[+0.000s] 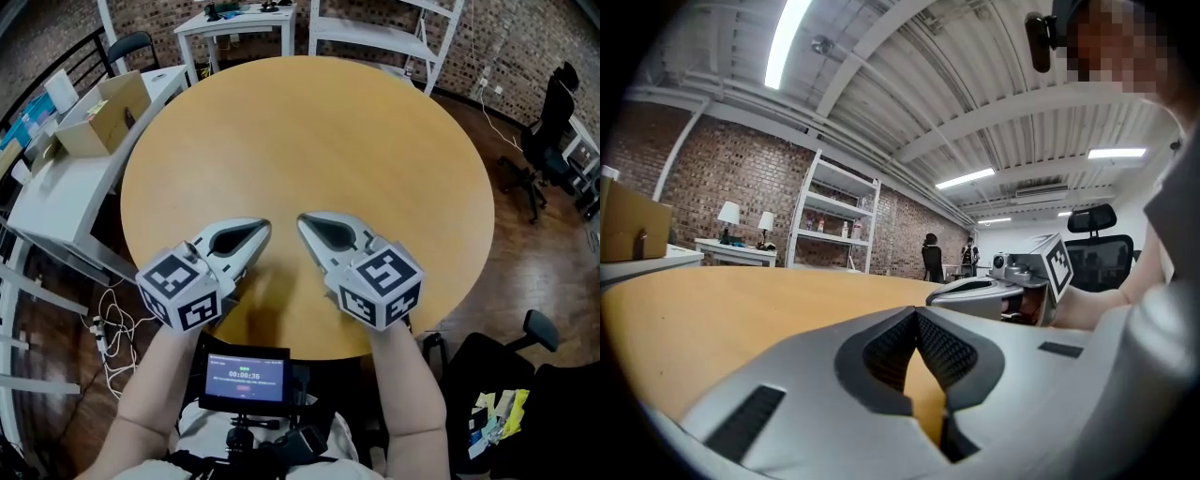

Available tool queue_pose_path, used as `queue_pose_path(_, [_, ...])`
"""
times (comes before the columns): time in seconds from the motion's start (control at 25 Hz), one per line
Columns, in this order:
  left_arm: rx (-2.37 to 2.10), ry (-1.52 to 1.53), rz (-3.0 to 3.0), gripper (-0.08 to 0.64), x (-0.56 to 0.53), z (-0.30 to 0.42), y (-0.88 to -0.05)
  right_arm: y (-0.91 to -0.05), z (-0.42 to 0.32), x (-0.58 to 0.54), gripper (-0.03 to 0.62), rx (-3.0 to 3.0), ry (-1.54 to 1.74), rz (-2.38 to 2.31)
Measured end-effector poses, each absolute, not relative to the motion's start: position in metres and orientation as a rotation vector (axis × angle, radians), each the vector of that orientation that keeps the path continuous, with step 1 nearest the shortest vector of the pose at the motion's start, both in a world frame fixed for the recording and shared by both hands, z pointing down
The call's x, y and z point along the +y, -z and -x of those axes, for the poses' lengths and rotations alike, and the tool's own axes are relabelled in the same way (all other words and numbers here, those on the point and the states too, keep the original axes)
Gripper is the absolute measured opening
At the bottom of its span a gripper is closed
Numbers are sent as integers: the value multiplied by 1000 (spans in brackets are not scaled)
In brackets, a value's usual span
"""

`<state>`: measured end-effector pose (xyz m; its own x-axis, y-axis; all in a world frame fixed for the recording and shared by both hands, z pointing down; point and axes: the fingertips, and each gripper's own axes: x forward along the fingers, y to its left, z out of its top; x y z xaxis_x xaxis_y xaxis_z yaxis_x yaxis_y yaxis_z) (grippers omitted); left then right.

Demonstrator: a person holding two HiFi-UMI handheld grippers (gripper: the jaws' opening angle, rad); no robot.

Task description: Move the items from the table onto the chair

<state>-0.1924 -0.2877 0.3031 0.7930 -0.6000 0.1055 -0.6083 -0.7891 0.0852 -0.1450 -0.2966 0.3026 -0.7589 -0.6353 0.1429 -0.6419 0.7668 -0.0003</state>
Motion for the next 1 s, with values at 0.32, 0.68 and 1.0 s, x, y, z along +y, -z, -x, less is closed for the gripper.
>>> queue_pose_path(0.32, [-960, -195, -2887, 11, -294, 183, -310, -304, 140, -301, 0, -2832, -131, -1034])
queue_pose_path(0.68, [-953, -214, -2875, 11, -298, 184, -314, -307, 144, -305, 0, -2829, -164, -1022])
queue_pose_path(1.0, [-943, -221, -2873, 9, -295, 184, -316, -310, 145, -303, 0, -2825, -173, -1018])
